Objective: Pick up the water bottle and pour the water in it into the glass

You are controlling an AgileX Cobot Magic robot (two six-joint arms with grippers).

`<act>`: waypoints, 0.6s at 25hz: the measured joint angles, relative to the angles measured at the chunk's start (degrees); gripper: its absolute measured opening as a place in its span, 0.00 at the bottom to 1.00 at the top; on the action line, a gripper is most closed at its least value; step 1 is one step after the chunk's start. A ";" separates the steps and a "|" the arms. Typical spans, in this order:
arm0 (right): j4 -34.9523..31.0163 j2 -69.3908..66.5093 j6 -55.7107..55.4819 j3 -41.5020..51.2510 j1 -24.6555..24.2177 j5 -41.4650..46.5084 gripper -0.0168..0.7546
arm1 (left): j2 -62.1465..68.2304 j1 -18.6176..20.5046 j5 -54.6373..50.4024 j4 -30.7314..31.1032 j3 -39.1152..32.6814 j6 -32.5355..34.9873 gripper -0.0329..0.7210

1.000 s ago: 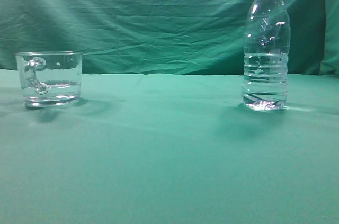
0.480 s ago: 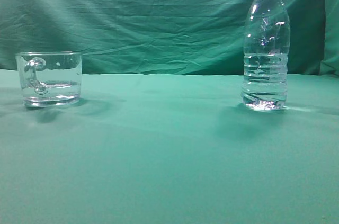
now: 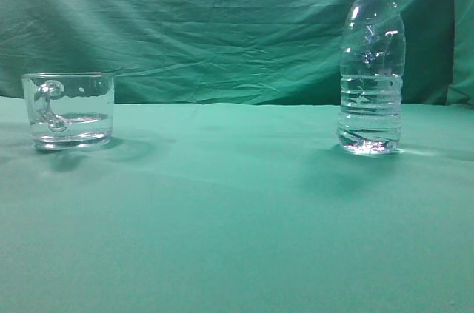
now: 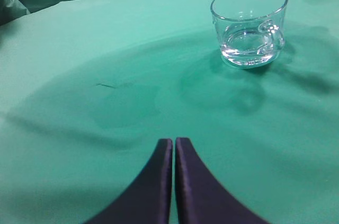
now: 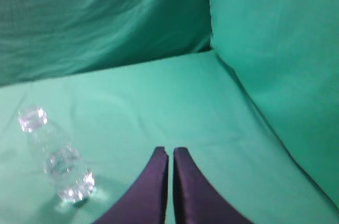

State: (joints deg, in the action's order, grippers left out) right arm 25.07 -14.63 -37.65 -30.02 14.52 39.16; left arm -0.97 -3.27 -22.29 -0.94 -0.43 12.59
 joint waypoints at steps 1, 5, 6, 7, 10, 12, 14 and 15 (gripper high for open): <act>-0.98 0.23 2.17 0.69 -0.09 0.94 0.02 | 0.00 0.00 0.00 0.00 0.00 0.00 0.04; -5.73 3.05 12.89 5.70 -0.44 -0.76 0.02 | 0.00 0.00 0.00 0.00 0.00 0.00 0.04; -6.69 3.91 15.11 7.60 -1.03 -2.73 0.02 | 0.00 0.00 0.00 0.00 0.00 0.00 0.04; -7.72 5.15 16.83 9.95 -2.02 -5.31 0.02 | 0.00 0.00 0.00 0.00 0.00 0.00 0.04; -8.84 8.01 19.28 15.96 -5.61 -12.48 0.02 | 0.00 0.00 0.00 0.00 0.00 0.00 0.04; -9.32 9.70 19.72 19.53 -7.74 -15.20 0.02 | 0.00 0.00 0.00 0.00 0.00 0.00 0.04; -9.77 11.24 19.89 22.95 -8.60 -15.87 0.02 | 0.00 0.00 0.00 0.00 0.00 0.00 0.04; -10.21 11.87 19.98 24.32 -8.72 -16.33 0.02 | 0.00 0.00 0.00 0.00 0.00 0.00 0.04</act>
State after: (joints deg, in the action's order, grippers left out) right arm 14.86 -2.75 -17.66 -5.71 5.80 22.83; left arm -0.97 -3.27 -22.29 -0.94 -0.43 12.59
